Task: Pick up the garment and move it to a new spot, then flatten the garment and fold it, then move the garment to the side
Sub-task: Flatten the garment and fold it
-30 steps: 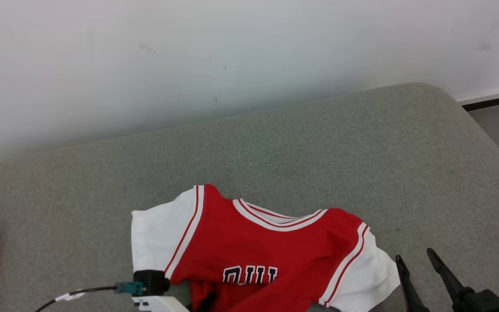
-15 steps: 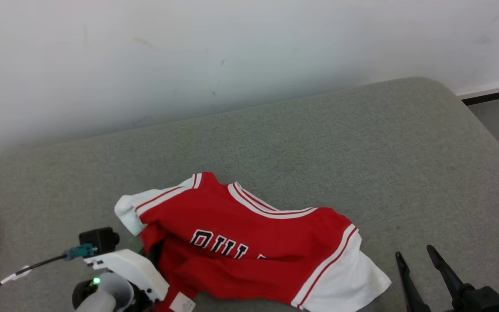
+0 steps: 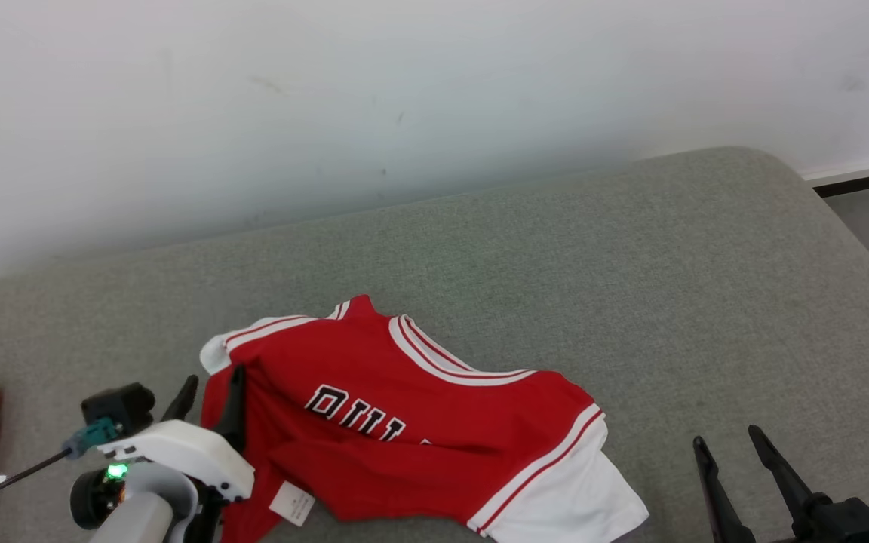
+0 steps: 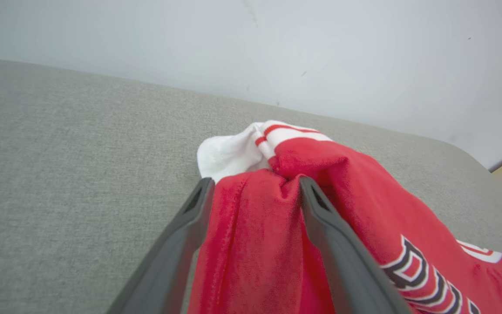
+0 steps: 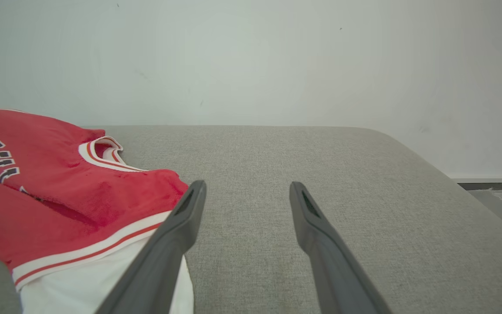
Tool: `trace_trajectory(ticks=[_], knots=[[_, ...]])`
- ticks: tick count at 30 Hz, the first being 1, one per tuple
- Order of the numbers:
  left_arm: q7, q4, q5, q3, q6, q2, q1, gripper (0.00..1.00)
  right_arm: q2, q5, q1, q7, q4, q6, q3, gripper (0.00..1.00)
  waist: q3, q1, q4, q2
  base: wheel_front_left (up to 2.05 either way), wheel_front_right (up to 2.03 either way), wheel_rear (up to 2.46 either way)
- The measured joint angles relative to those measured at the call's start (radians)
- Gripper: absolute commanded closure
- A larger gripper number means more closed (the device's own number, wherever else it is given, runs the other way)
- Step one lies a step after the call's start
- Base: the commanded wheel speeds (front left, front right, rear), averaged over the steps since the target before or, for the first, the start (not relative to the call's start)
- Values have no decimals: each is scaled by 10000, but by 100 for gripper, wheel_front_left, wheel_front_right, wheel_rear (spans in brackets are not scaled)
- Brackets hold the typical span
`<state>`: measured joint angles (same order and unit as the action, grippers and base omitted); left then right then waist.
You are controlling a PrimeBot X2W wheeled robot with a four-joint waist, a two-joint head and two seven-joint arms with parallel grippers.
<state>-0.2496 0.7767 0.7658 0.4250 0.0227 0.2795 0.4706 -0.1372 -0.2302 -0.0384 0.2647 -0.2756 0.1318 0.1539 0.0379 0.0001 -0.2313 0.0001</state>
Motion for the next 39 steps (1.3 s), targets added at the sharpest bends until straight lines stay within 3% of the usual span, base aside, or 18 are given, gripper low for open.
trace_trajectory(ticks=[3, 7, 12, 17, 28, 39], knots=[[-109, -826, -366, -247, -336, 84, -411, 0, -38, 13, 92, 0, 100, 0, -244, 0, -85, 0, 105, 0, 0, 0, 0], [-136, -2991, -1331, -1099, -809, 27, -1427, 0, -111, 90, 242, 0, 219, 0, -520, 0, -202, 0, 321, 0, 0, 0, 0], [-144, -5277, -2685, -1755, -1202, -510, -3305, 0, -268, 163, 409, 0, 337, 0, -763, 0, -357, 0, 617, 0, 0, 0, 0], [-144, -6508, -3655, -2257, -1281, -1110, -4830, 0, -410, 203, 497, 0, 447, 0, -1055, 0, -511, -1, 882, 0, 0, 0, 0], [-144, -6826, -5285, -3070, -736, -2069, -6488, 0, -257, 454, 857, 0, 353, 0, -1154, 0, -860, -1, 1218, 0, 0, 0, 0], [-144, -6790, -6031, -3659, -213, -2282, -6695, 0, -46, 416, 941, 0, 98, 0, -813, 0, -914, -1, 1224, 0, 0, 0, 0]])
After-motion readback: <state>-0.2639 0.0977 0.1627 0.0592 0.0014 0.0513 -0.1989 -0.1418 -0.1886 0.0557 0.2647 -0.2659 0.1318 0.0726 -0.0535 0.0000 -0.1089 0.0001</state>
